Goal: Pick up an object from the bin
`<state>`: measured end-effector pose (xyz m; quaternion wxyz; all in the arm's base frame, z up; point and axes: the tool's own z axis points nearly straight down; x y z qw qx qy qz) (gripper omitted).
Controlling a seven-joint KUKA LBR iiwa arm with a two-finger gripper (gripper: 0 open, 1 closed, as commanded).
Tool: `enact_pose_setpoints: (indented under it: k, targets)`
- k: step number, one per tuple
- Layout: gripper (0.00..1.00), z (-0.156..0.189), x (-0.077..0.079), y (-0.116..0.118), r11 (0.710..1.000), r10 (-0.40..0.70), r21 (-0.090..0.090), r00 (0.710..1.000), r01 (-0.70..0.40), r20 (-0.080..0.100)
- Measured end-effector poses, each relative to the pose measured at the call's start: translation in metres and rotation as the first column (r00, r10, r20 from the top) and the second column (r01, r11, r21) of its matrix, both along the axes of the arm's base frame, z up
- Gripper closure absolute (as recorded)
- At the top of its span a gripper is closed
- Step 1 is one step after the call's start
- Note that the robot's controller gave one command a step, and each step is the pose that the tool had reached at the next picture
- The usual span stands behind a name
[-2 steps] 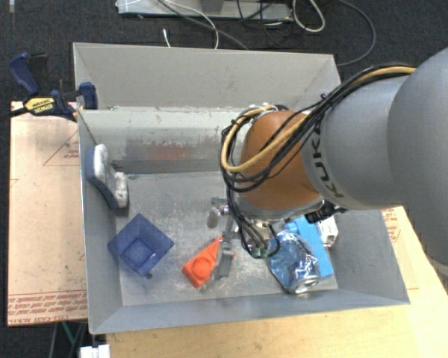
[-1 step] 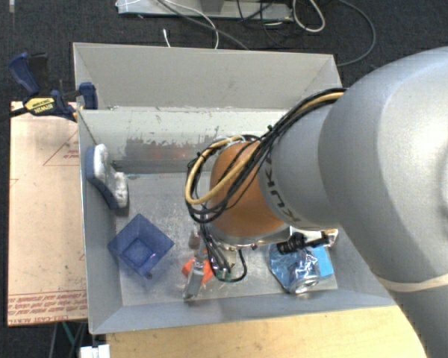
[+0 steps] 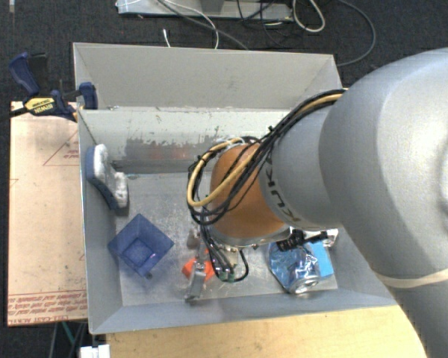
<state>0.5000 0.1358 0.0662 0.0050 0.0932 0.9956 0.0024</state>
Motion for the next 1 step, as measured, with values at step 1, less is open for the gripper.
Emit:
enact_pose_setpoints:
  k: [1]
  targets:
    - [1.0, 0.0376, 0.0164, -0.0405, 0.939, -0.343, 0.001, 0.939, 0.343, -0.007]
